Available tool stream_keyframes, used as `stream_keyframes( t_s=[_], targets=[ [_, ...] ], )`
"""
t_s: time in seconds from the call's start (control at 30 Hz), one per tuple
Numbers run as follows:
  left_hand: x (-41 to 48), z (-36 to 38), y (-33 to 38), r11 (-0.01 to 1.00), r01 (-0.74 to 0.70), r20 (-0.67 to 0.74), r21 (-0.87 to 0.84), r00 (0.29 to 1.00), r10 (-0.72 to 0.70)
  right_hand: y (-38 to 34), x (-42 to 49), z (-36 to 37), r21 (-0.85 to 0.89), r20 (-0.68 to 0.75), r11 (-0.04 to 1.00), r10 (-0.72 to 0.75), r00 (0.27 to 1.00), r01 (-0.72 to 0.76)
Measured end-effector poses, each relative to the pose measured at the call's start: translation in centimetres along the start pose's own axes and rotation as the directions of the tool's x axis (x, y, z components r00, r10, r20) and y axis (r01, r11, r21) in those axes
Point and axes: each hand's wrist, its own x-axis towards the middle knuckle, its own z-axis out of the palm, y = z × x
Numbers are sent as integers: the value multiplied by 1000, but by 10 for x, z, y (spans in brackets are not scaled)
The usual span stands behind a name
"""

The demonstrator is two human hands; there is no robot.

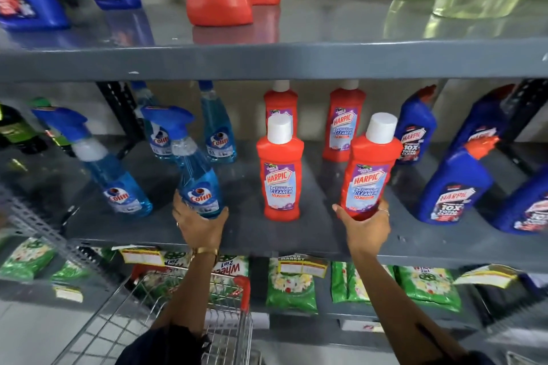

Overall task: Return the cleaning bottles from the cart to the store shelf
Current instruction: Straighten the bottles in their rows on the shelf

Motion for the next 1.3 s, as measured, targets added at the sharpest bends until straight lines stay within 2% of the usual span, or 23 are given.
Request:
stream_keyframes(
  t_s=[0.27,0.4,0.5,0.6,0.67,0.7,0.77,0.8,0.87,0.93,1.13,1.3],
  targets=[
    [2,-11,-3,1000,9,-33,-10,999,-10,-7,-5,7,-4,68,1000,-4,998,4],
    [-1,-14,2,999,34,30,-6,999,-34,-4,-1,3,165,172,986,0,985,-29],
    [-28,-13,11,998,19,64,66,998,-23,8,-2,-17,365,92,926,67,994,-96],
    [-78,-8,23,993,-118,168,-1,979,117,26,8,-52,459,-88,888,69,994,-21],
    [-102,6,35,986,-153,268,-64,949,165,31,28,-78,364,-240,929,32,970,60],
    [-107,14,41,987,-140,303,-84,940,159,33,40,-86,238,-300,967,-18,954,93],
    [-107,34,50,991,-84,340,-105,934,115,35,65,-95,-42,-302,994,-108,947,100],
    [-104,43,54,992,-56,344,-109,935,90,35,76,-97,-99,-243,992,-101,965,79],
    [-96,56,59,994,0,350,-105,936,37,34,90,-96,-88,-97,994,-68,993,59],
    [-93,65,61,994,54,352,-98,936,-17,40,101,-94,-70,-35,993,-95,995,92],
    [-97,72,58,997,73,288,-34,956,-60,48,102,-96,-71,-63,987,-147,987,142],
    [-101,75,57,1000,16,239,5,971,-17,52,103,-98,-78,-42,982,-175,984,172]
  ],
)
